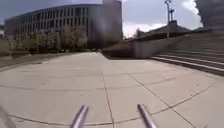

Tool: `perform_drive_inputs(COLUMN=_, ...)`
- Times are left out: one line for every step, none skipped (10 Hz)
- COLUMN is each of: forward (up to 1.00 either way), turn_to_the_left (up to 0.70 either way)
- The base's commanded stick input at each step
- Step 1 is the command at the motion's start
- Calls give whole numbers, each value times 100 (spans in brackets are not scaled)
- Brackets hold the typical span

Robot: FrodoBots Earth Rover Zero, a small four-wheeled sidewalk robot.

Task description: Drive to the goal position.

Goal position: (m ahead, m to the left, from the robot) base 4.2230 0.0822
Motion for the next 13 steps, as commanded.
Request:
perform_drive_inputs(forward=70, turn_to_the_left=0)
perform_drive_inputs(forward=70, turn_to_the_left=0)
perform_drive_inputs(forward=70, turn_to_the_left=0)
perform_drive_inputs(forward=70, turn_to_the_left=0)
perform_drive_inputs(forward=70, turn_to_the_left=-35)
perform_drive_inputs(forward=70, turn_to_the_left=-35)
perform_drive_inputs(forward=70, turn_to_the_left=-10)
perform_drive_inputs(forward=70, turn_to_the_left=0)
perform_drive_inputs(forward=70, turn_to_the_left=0)
perform_drive_inputs(forward=70, turn_to_the_left=0)
perform_drive_inputs(forward=70, turn_to_the_left=0)
perform_drive_inputs(forward=70, turn_to_the_left=0)
perform_drive_inputs(forward=70, turn_to_the_left=0)
